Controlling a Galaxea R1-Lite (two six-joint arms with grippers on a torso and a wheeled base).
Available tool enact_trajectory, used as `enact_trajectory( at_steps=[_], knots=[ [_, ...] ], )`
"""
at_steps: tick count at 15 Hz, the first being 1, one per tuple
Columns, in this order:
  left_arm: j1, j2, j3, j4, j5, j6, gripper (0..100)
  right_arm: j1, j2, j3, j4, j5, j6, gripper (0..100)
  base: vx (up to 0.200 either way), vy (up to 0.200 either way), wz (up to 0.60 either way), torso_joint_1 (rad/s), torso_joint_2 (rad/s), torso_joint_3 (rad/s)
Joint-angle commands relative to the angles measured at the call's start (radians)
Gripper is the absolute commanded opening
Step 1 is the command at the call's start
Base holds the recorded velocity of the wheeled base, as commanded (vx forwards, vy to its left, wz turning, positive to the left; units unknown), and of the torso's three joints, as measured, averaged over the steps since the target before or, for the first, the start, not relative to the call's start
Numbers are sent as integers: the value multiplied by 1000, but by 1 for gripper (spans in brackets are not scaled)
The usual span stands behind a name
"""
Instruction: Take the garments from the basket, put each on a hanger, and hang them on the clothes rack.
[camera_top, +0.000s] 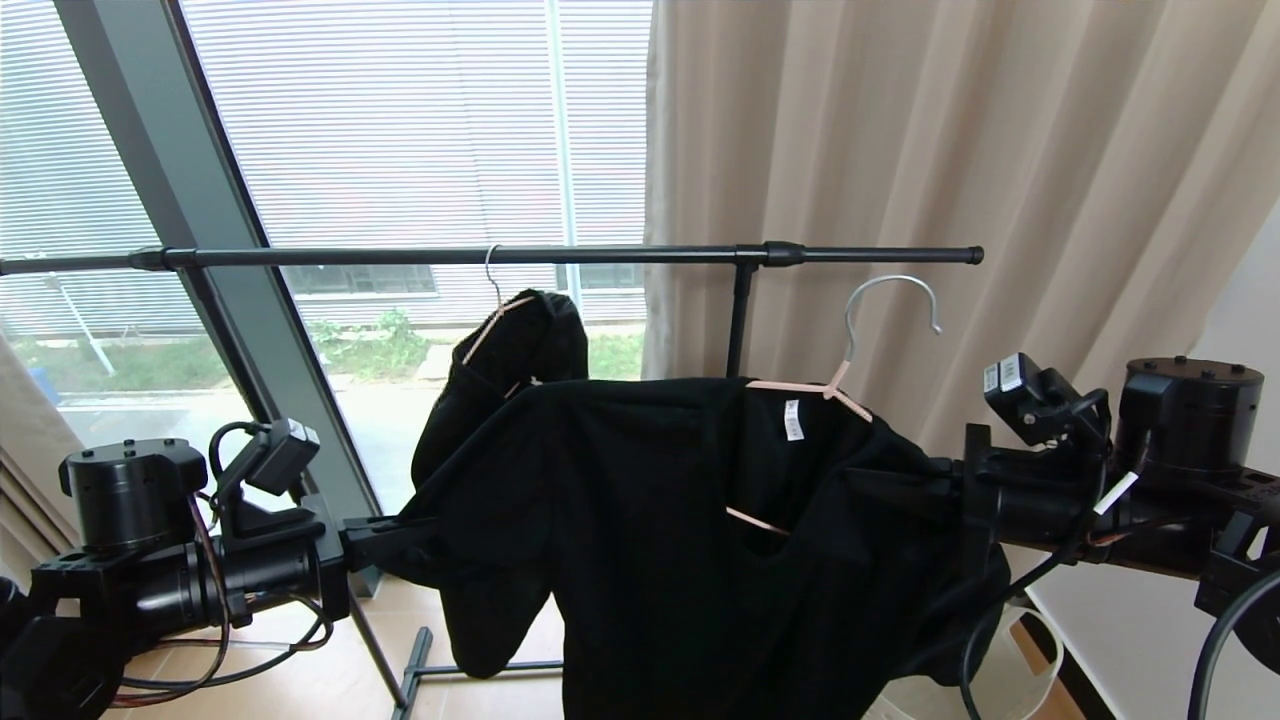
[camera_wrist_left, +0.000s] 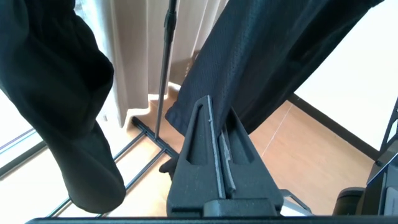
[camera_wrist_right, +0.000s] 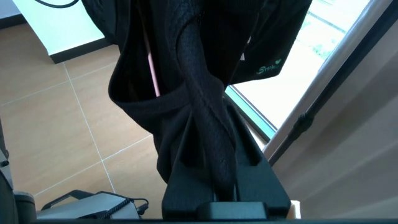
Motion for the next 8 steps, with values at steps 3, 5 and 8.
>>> enact_trajectory(
  at_steps=[3, 5, 8],
  knots=[
    [1, 16, 10, -57, 0, 2, 0, 0, -1, -1, 0, 0, -2, 0, 0, 0, 0, 0, 0, 0],
    [-1, 35, 33, -131, 0, -3, 0, -2, 0, -4, 1, -2, -1, 0, 0, 0, 0, 0, 0, 0],
    [-10, 35, 38, -248, -2, -116, 100, 0, 9, -6, 1, -2, -2, 0, 0, 0, 0, 0, 0, 0]
  ],
)
